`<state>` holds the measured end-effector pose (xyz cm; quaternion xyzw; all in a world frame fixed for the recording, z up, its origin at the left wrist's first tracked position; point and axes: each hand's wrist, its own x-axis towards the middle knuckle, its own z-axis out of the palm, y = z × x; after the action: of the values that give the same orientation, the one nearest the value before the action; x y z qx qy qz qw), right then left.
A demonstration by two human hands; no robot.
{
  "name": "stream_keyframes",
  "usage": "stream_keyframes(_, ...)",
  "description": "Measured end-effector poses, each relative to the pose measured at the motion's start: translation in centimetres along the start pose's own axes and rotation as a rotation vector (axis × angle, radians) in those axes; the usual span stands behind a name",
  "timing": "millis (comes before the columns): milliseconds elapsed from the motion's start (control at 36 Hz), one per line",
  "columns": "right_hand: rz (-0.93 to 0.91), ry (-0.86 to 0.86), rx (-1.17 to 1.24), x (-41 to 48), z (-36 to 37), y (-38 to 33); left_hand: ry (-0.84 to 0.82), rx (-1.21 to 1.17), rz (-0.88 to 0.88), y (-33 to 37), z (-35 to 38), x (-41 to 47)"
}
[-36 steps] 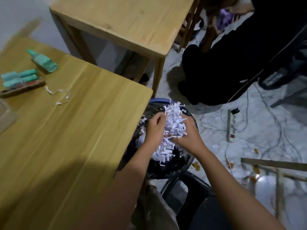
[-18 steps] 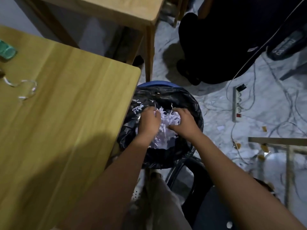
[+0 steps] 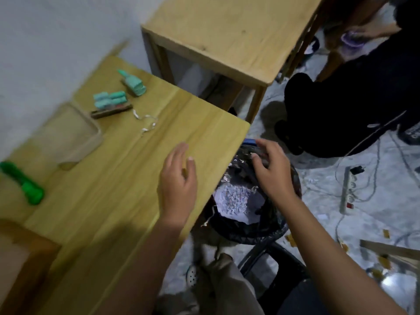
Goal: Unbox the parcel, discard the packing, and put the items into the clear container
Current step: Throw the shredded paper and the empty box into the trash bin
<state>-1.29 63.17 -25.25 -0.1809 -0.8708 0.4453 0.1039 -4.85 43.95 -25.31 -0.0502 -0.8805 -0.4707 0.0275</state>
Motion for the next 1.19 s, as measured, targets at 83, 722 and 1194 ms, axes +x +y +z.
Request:
stream_keyframes(83, -0.128, -0.119, -0.003, 1.0, 2.7, -3.4, 0.185, 0.089, -0.129, -3.5, -4.6, 0.1)
stream_keyframes(722, -0.649, -0.527, -0.292, 5.9, 19.2, -12.2, 0.249, 0.559, -0.348, -10.5, -9.3, -1.6)
stream_keyframes(1194, -0.348, -0.263, -0.219, -0.6, 6.8, -3.1, 0.177, 0.569, -0.371, -9.6, -9.5, -1.9)
